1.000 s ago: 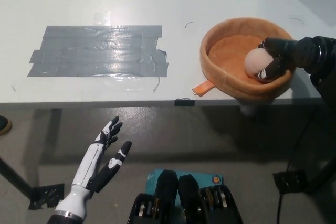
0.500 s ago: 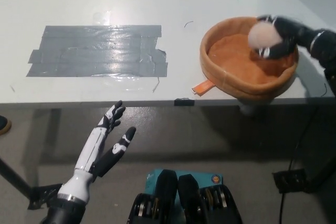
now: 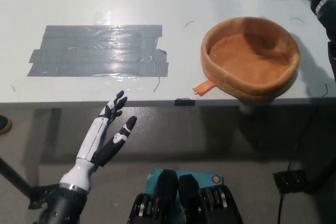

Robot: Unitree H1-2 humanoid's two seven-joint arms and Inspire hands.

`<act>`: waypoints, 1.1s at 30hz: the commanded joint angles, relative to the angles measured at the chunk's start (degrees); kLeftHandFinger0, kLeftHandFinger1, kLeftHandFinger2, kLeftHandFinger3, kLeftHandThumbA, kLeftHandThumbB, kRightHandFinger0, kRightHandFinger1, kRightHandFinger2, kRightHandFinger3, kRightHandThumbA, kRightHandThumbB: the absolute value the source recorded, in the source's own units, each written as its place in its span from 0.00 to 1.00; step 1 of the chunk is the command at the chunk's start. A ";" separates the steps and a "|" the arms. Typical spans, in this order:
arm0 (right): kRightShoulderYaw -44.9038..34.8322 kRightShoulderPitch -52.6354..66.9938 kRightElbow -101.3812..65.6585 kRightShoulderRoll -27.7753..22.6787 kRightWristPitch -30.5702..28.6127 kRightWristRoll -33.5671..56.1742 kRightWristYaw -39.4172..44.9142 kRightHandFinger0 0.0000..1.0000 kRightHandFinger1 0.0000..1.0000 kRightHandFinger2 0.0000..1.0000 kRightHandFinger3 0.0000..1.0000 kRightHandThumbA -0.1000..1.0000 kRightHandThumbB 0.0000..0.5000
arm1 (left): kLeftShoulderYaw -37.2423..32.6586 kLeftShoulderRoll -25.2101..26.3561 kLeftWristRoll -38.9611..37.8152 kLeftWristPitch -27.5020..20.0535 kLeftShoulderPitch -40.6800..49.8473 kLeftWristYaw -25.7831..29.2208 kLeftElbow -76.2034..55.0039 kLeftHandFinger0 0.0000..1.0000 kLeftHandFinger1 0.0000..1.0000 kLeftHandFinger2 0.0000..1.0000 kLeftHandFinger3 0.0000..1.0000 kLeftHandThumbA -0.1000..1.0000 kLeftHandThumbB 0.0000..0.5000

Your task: An emotional support dumpling is kept in a soft plate infront in the middle of the desk infront of the robot. The robot extends its right arm to pick up the dumpling and hands it to a person

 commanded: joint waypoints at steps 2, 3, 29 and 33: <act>-0.84 -4.25 -7.11 1.50 -0.30 1.66 -2.65 0.26 0.71 1.00 1.00 0.00 0.29 | 0.58 -0.05 -0.53 -0.29 -1.58 -0.08 -0.82 1.00 1.00 1.00 1.00 0.83 0.00; -0.68 -4.32 -7.79 1.71 0.34 1.38 -2.60 0.27 0.69 1.00 1.00 0.00 0.33 | 0.62 -0.09 -0.52 -0.11 -1.60 -0.04 -0.93 1.00 1.00 1.00 1.00 0.83 0.00; 9.13 -13.37 21.70 13.95 -7.41 -5.37 -13.93 0.00 0.40 0.83 0.88 0.00 0.34 | -0.29 0.27 1.04 0.00 -0.11 -0.16 -1.55 1.00 1.00 1.00 1.00 0.88 0.03; 10.53 -15.29 30.62 15.34 -11.49 -5.63 -17.64 0.00 0.34 0.77 0.82 0.00 0.38 | -0.36 0.32 0.99 -0.05 -0.37 -0.34 -1.56 1.00 1.00 1.00 1.00 0.87 0.02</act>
